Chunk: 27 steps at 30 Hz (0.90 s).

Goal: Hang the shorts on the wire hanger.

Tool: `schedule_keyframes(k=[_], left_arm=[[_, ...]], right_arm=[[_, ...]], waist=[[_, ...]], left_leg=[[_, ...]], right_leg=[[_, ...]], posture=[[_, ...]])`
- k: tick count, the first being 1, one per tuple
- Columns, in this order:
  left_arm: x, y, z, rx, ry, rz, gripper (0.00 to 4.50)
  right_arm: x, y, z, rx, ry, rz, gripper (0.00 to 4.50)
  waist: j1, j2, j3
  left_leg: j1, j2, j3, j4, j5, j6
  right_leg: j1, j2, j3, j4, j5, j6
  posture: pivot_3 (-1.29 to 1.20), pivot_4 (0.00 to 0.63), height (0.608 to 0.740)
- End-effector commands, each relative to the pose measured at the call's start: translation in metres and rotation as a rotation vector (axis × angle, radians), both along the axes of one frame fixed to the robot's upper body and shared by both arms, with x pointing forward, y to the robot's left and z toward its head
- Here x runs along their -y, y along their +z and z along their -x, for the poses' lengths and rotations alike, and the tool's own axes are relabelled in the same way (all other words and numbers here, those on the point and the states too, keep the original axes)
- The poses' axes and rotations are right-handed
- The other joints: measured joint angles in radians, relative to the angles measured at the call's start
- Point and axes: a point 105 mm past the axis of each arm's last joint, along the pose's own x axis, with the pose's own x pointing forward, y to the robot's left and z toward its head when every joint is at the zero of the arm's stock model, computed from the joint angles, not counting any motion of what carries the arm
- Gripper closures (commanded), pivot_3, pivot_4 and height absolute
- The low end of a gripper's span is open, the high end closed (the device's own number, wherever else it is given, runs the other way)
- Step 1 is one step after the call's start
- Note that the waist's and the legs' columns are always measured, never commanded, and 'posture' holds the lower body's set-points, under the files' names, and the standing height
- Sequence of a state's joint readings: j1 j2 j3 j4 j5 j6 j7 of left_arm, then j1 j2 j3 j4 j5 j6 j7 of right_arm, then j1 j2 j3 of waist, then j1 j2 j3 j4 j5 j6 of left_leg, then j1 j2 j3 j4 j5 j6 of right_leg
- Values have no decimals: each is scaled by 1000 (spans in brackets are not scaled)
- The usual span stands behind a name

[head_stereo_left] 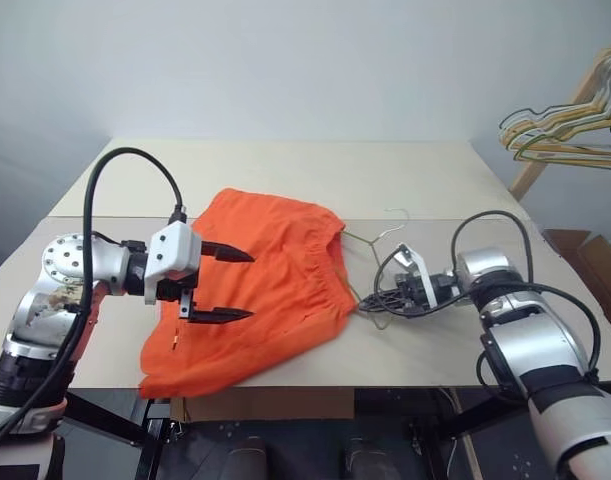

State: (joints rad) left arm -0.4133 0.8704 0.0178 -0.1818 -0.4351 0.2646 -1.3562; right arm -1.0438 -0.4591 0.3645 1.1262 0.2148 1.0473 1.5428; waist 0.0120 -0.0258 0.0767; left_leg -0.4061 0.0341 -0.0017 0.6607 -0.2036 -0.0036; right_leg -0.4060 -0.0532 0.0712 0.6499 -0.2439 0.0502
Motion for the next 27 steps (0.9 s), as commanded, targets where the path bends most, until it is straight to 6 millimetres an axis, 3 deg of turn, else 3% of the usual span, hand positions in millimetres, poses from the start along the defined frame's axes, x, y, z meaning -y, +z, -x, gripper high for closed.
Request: schedule_keyframes(k=[1, 7, 11, 18, 27], left_arm=[[-1, 10, 2, 37, 1, 11, 18], [-1, 10, 2, 36, 0, 16, 18], [-1, 7, 4, 23, 0, 18, 18], [1, 7, 2, 22, -11, 18, 18], [-1, 8, 3, 21, -12, 13, 18]], right_arm=[[-8, 11, -3, 12, 38, -2, 4500], [-14, -1, 20, -58, 145, 32, 4500], [-18, 4, 30, -73, 170, -11, 4500], [-12, 13, -21, 21, -179, 13, 4500], [-6, 22, -37, 99, -265, -12, 4500]], waist=[[1, 0, 0], [4, 0, 0], [6, 0, 0], [0, 0, 0], [1, 0, 0]], left_leg=[[0, 0, 0, 0, 0, 0], [0, 0, 0, 0, 0, 0], [-1, 0, 0, 0, 0, 0], [1, 1, 0, 0, 0, 0], [-1, 0, 0, -1, 0, 0]], right_leg=[[0, 0, 0, 0, 0, 0], [0, 0, 0, 0, 0, 0], [0, 0, 0, 0, -1, 1], [0, 1, 0, 0, 0, 0], [0, 0, 0, -2, 2, -3]], posture=[[156, 31, 740], [160, 36, 740], [143, 42, 740], [142, 42, 740], [147, 41, 740]])
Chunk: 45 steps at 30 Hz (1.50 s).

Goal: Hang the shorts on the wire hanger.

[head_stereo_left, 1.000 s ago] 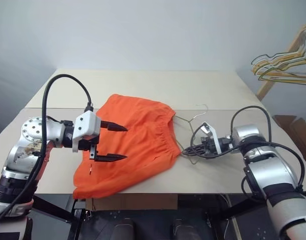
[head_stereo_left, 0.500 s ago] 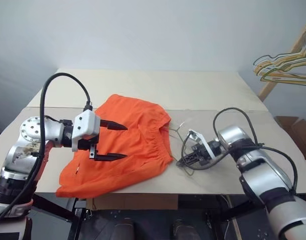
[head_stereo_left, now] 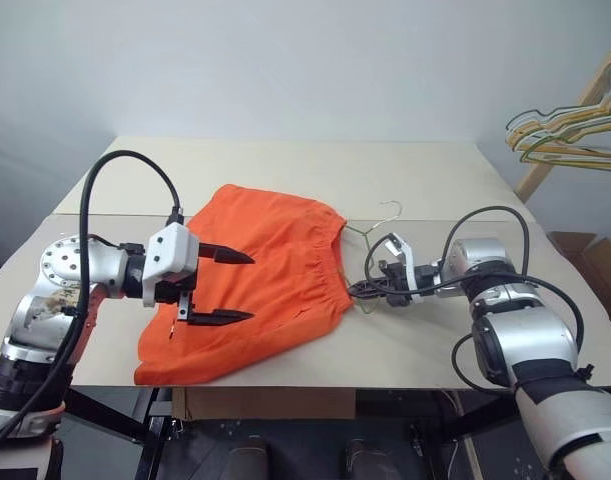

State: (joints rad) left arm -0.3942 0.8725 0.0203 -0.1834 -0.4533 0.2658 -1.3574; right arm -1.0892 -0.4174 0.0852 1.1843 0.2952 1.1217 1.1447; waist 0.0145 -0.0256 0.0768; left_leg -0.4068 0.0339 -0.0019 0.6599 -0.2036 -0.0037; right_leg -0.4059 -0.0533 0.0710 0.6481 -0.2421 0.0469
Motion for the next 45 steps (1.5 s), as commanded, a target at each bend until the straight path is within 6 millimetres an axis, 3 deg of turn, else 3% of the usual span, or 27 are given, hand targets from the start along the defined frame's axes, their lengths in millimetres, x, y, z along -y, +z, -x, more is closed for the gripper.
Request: schedule_keyframes(k=[1, 9, 16, 21, 24, 29, 32, 38, 41, 45], left_arm=[[0, 11, 1, 42, -8, 0, 18], [0, 10, 0, 40, -12, 0, 18], [1, 10, -3, 46, -17, 0, 18], [-5, 15, -5, 60, 3, -6, 18], [-8, 20, -8, 81, 15, -13, 18], [-18, 37, -8, 111, -7, -55, 18], [-25, 43, -4, 104, -59, -116, 18], [-27, 64, 7, 97, -154, -160, 18], [-29, 73, -2, 132, -133, -157, 18], [-40, 91, -32, 222, -19, -148, 18]], right_arm=[[-2, 19, -10, 99, 19, -15, 4500], [0, 36, -24, 275, 102, 125, 4500], [-16, 75, -44, 488, 146, 159, 4500], [-25, 101, -43, 749, 336, 236, 4500], [-31, 102, -29, 875, 458, 304, 4500], [-43, 89, 20, 1069, 692, 416, 4500], [-48, 85, 38, 1136, 750, 458, 4500], [-51, 78, 38, 1146, 728, 554, 4500], [-53, 77, 35, 1155, 718, 583, 4500], [-54, 76, 32, 1166, 719, 618, 4500]], waist=[[-2, 0, 0], [-5, 0, 0], [-13, 1, 0], [-13, 1, 0], [-11, 1, 0], [-3, 1, -1], [-11, 1, -1], [-28, 0, -1], [-27, -1, -1], [-28, -1, -2]], left_leg=[[0, 0, 0, 0, 0, 0], [0, 0, 0, 0, 0, 0], [0, 1, 0, -1, 0, 0], [-2, 0, 0, -1, 0, 0], [-3, 0, 0, -1, 0, 0], [-11, 0, 0, 0, 0, -1], [-15, 0, 0, 1, 1, -2], [-12, 1, 0, 1, 2, -3], [-12, 1, 0, 1, 2, -3], [-12, 0, 0, 1, 2, -3]], right_leg=[[0, 0, 0, 0, -1, 2], [-1, 0, 0, 0, -2, 3], [-1, 1, 0, 1, -1, 2], [-2, 0, 0, 0, -1, 1], [-4, 0, 0, 1, 0, 0], [-13, 0, -1, 4, 1, -1], [-19, 0, 0, 8, 1, -2], [-16, 1, 0, 9, -3, 3], [-16, 1, 0, 9, -3, 3], [-16, 1, 0, 9, -3, 3]], posture=[[143, 38, 740], [133, 38, 740], [121, 25, 740], [118, 19, 740], [104, 13, 740], [80, 9, 740], [64, 6, 740], [40, 7, 740], [31, 6, 740], [22, 6, 740]])
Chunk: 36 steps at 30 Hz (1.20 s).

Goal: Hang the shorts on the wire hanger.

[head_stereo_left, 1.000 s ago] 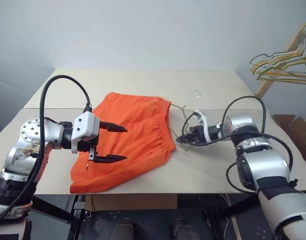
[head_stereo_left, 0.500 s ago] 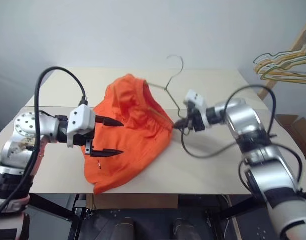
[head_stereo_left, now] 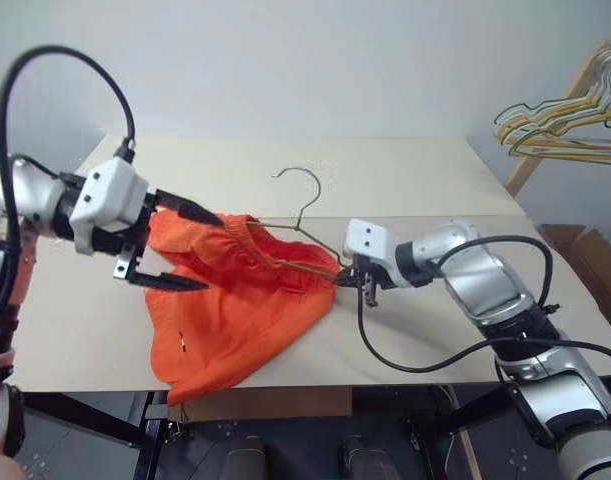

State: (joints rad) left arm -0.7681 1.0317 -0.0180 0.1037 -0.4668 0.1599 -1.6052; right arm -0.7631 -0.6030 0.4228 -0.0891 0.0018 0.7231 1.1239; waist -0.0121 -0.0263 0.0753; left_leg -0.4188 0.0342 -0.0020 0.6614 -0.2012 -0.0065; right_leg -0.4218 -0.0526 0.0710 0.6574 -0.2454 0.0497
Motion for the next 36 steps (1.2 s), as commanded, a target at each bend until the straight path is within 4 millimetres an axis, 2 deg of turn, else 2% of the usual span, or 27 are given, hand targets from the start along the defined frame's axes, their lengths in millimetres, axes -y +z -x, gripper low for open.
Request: schedule_keyframes(k=[1, 4, 7, 11, 16, 21, 26, 29, 36], left_arm=[[-11, 18, -18, 67, 73, 12, 18], [-19, 16, -27, 44, 110, -22, 18], [-24, -4, -36, 13, 128, -107, 18], [-21, -27, -51, 5, 136, -176, 18], [-8, -42, -72, 9, 159, -176, 18], [1, -51, -69, -54, 93, -196, 18], [-1, -67, -62, -106, 61, -283, 18], [2, -68, -71, -72, 92, -283, 592], [6, -64, -76, -53, 110, -245, 2953]], right_arm=[[-4, 14, -2, 67, 10, 2, 4500], [-6, 15, -1, 65, 16, 4, 4500], [-7, 17, -1, 62, 18, 3, 4500], [-9, 18, 0, 60, 30, 5, 4500], [-10, 19, 1, 57, 37, 10, 4500], [-11, 20, 3, 48, 39, 14, 4500], [-10, 21, 3, 45, 37, 19, 4500], [-11, 22, 3, 46, 39, 19, 4500], [-11, 23, 4, 43, 36, 25, 4500]], waist=[[-2, 0, 0], [-5, 0, 0], [-10, 0, 0], [-7, 0, 0], [-2, 0, 0], [-10, 0, 0], [-26, 0, 0], [-28, 0, 0], [-32, 0, 0]], left_leg=[[0, 0, 0, 0, 0, 0], [0, 0, 0, 0, 0, 0], [0, 0, 0, 0, 0, 0], [0, 0, 0, 0, 0, 0], [-2, 0, 0, 1, 0, 0], [-2, 0, 0, 2, 0, 0], [-2, 0, -1, 2, 0, 0], [-2, 0, -1, 2, 0, 0], [-2, 0, -1, 2, 0, 0]], right_leg=[[0, 0, 0, 0, 0, 0], [-1, 0, 0, 0, 1, -2], [-1, 0, 0, 1, 1, -2], [-1, 0, 0, 1, 2, -3], [-1, 0, 0, 1, 4, -5], [-2, 0, 0, 2, 4, -6], [-2, 0, 0, 4, 4, -6], [-2, 0, 0, 4, 3, -6], [-2, 0, 0, 4, 3, -6]], posture=[[19, 6, 740], [16, 6, 740], [17, 5, 740], [15, 6, 740], [7, 8, 740], [2, 8, 740], [-9, 9, 740], [-11, 11, 740], [-14, 13, 740]])
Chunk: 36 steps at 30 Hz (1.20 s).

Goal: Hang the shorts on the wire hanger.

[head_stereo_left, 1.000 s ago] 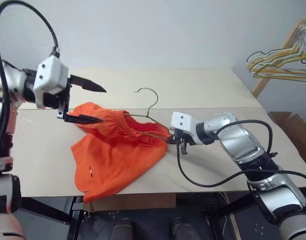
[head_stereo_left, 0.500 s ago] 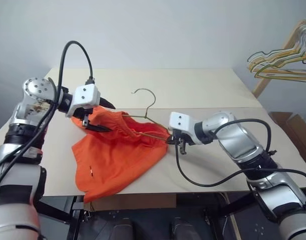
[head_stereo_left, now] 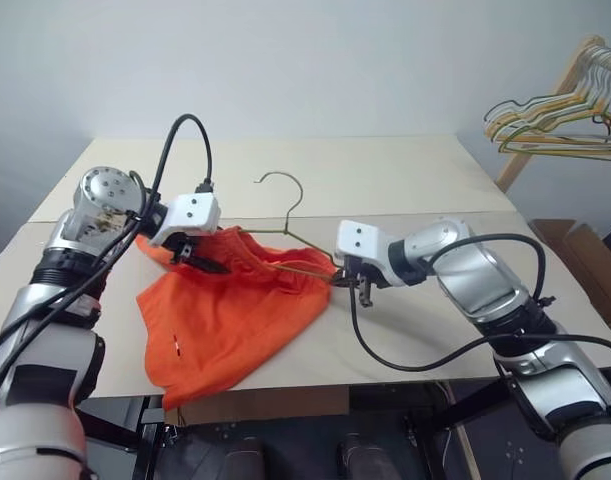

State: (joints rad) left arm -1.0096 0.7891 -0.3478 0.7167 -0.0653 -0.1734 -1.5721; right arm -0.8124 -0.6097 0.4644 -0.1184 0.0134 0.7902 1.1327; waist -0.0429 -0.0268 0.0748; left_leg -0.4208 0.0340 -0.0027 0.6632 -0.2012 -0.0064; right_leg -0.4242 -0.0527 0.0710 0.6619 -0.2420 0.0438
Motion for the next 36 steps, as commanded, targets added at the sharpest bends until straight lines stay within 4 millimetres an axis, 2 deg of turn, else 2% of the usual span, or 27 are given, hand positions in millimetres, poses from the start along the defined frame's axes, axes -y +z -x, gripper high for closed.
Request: schedule_keyframes(k=[1, 4, 5, 8, 12, 14, 18, 22, 23, 26, 27, 30, 33, 36], left_arm=[[1, 20, -5, 73, 2, 25, 3260], [1, 20, -4, 71, 0, 28, 4309], [1, 20, -4, 66, 0, 33, 4461], [1, 22, -3, 54, 7, 54, 4461], [2, 24, -2, 37, 13, 80, 4500], [1, 25, -2, 34, 28, 104, 4500], [-3, 25, 2, 6, 46, 134, 4500], [-7, 26, 5, -13, 74, 171, 4500], [-7, 27, 5, -17, 83, 182, 4500], [-7, 28, 5, -23, 97, 198, 4500], [-7, 28, 4, -22, 100, 200, 4500], [-6, 29, 2, -16, 108, 206, 4500], [-4, 30, 0, -12, 110, 210, 4500], [-4, 32, -1, -8, 112, 214, 4500]], right_arm=[[-4, 16, 0, 53, 19, -6, 4500], [-4, 17, 1, 52, 19, -10, 4500], [-4, 17, 1, 56, 21, -12, 4500], [-5, 18, 1, 88, 42, -13, 4500], [3, 21, -5, 155, 8, -7, 3488], [15, 28, -14, 182, -77, -23, 2848], [53, 51, -26, 230, -252, -76, 1564], [93, 67, -22, 249, -411, -149, 208], [102, 66, -19, 231, -456, -181, 28], [118, 56, -12, 188, -531, -220, 28], [120, 47, -8, 162, -544, -246, 28], [107, 13, 5, 60, -545, -354, 28], [81, -15, 7, -33, -562, -459, 28], [56, -27, 6, -89, -557, -547, 28]], waist=[[-1, 0, 0], [-2, 0, 0], [-2, 0, 0], [-2, 0, 0], [-2, 0, 0], [-2, 0, 0], [1, 0, 0], [1, 0, 0], [1, 0, 0], [-1, 0, 0], [-1, 0, 0], [-3, -2, -1], [-10, -1, -1], [-11, -1, -1]], left_leg=[[0, 0, 0, 0, 0, 0], [0, 0, 0, 0, 0, 0], [0, 0, 0, 0, 0, 0], [0, 0, 0, 0, 0, 0], [0, 0, 0, 0, 0, 0], [0, 0, 0, 0, 0, 0], [0, -1, 0, 0, 0, 0], [0, -1, 0, 0, 0, 0], [0, -1, 0, 0, 0, 0], [1, -1, 0, 0, 0, 0], [1, -1, 0, 0, 0, 0], [2, 0, 0, 0, 0, 0], [2, 0, 0, 0, 0, 0], [2, 0, 0, 0, 0, 0]], right_leg=[[0, 0, 0, 0, 0, 0], [0, 0, 0, 0, 0, 0], [0, 0, 0, 0, 0, 0], [0, 0, 0, 0, 0, 0], [0, 0, 0, 0, 0, 0], [0, 0, 0, 0, 0, 0], [0, -1, 0, 0, 0, 0], [0, -1, 0, 0, 0, 0], [0, -1, 0, 0, 0, 0], [1, -1, 0, 1, 0, 0], [1, -1, 0, 1, 0, 0], [2, 0, 0, 1, -1, 0], [2, 0, 1, 1, 0, 0], [2, 0, 1, 2, 0, 0]], posture=[[-15, 13, 740], [-17, 15, 740], [-17, 15, 740], [-18, 15, 740], [-21, 14, 740], [-20, 15, 740], [-23, 16, 740], [-25, 22, 740], [-25, 24, 740], [-23, 27, 740], [-23, 27, 740], [-22, 25, 740], [-23, 24, 740], [-18, 23, 740]])
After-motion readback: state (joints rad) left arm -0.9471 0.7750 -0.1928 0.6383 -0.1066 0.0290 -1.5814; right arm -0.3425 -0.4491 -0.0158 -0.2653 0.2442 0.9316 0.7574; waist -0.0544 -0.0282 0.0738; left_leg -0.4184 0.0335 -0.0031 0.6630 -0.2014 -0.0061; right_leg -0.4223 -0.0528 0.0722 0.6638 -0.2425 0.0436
